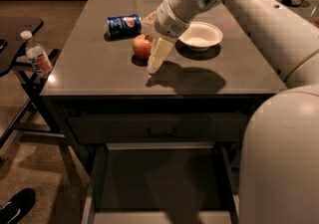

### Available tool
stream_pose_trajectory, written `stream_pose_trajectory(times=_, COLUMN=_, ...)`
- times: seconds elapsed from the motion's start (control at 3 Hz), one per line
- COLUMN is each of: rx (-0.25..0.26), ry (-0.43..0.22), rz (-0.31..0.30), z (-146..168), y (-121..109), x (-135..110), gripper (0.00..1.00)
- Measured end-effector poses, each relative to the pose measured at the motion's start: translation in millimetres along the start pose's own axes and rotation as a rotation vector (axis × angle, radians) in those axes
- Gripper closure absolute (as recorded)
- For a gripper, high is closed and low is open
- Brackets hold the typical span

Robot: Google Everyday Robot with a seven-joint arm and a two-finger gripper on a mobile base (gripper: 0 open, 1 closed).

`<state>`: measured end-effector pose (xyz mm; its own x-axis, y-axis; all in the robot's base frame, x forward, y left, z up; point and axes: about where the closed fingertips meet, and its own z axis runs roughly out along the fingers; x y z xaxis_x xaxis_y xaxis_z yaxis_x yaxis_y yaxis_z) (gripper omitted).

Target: Place apple into middle drawer

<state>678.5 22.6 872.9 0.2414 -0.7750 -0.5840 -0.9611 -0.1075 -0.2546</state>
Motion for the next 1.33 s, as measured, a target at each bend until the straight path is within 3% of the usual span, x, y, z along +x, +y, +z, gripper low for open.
stream_pose_trajectory(times=0.33, rx=0.003, ry=0.002, rz=0.051, z=4.1, y=-8.5, x=11.8, gripper=0.00)
stream_pose_trajectory(times=0.67, rx=0.003, ry=0.002, rz=0.054, z=4.3, y=-9.0, x=12.4, gripper=0.16)
stream_pose_trajectory(times=1.33, rx=0.003, ry=0.002, rz=0.054, z=4.4, y=-9.0, x=12.3, gripper=0.64)
